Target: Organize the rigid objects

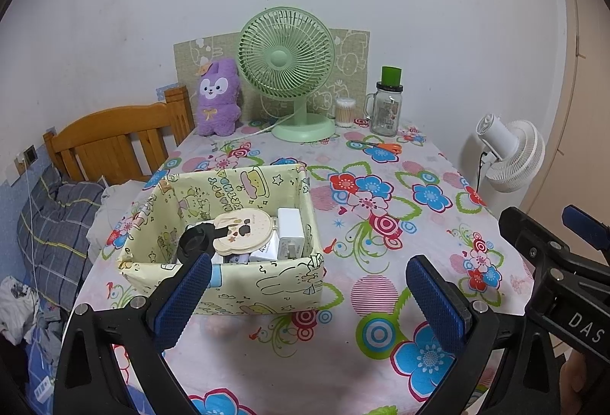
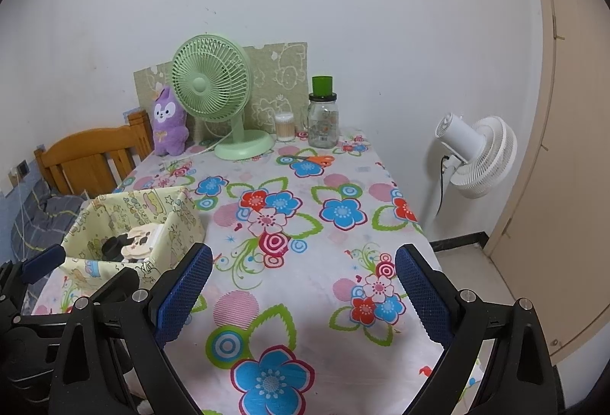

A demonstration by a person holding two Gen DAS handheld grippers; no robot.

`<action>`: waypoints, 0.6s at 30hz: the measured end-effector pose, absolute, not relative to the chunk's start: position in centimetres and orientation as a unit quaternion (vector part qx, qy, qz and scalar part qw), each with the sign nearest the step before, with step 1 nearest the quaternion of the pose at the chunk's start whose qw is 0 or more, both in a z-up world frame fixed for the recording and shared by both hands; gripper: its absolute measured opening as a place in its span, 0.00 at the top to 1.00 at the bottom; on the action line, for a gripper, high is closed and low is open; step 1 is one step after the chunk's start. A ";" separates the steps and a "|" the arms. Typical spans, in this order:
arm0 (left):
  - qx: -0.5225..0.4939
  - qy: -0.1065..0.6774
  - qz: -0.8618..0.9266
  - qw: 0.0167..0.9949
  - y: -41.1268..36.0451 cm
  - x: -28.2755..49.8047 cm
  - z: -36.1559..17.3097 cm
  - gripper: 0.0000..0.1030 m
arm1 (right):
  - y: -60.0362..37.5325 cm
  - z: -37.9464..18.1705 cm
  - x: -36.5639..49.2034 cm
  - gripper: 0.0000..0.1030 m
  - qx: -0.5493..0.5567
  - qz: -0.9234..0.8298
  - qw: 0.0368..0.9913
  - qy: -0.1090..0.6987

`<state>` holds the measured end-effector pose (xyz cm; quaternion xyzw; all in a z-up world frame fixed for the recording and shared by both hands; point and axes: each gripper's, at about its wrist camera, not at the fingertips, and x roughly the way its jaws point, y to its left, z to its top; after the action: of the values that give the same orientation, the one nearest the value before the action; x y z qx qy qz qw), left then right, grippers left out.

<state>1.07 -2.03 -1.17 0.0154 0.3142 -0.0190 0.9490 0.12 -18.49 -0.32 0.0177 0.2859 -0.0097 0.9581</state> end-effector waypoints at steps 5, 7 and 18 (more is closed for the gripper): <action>0.015 0.314 -0.022 0.949 -2.0 1.2 -1.0 0.00 | -18.4 -0.3 0.1 0.05 0.015 -0.013 0.958 0.285; 0.015 0.313 -0.023 0.949 -2.1 1.1 -1.0 0.00 | -18.3 -0.3 0.0 0.05 0.016 -0.013 0.959 0.284; 0.015 0.311 -0.022 0.950 -2.1 1.1 -1.0 0.00 | -18.2 -0.3 -0.1 0.05 0.016 -0.012 0.958 0.285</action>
<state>1.08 -2.07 -1.04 0.0153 0.3109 -0.0221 0.9501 -0.09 -18.22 -0.25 0.0161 0.2853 -0.0120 0.9582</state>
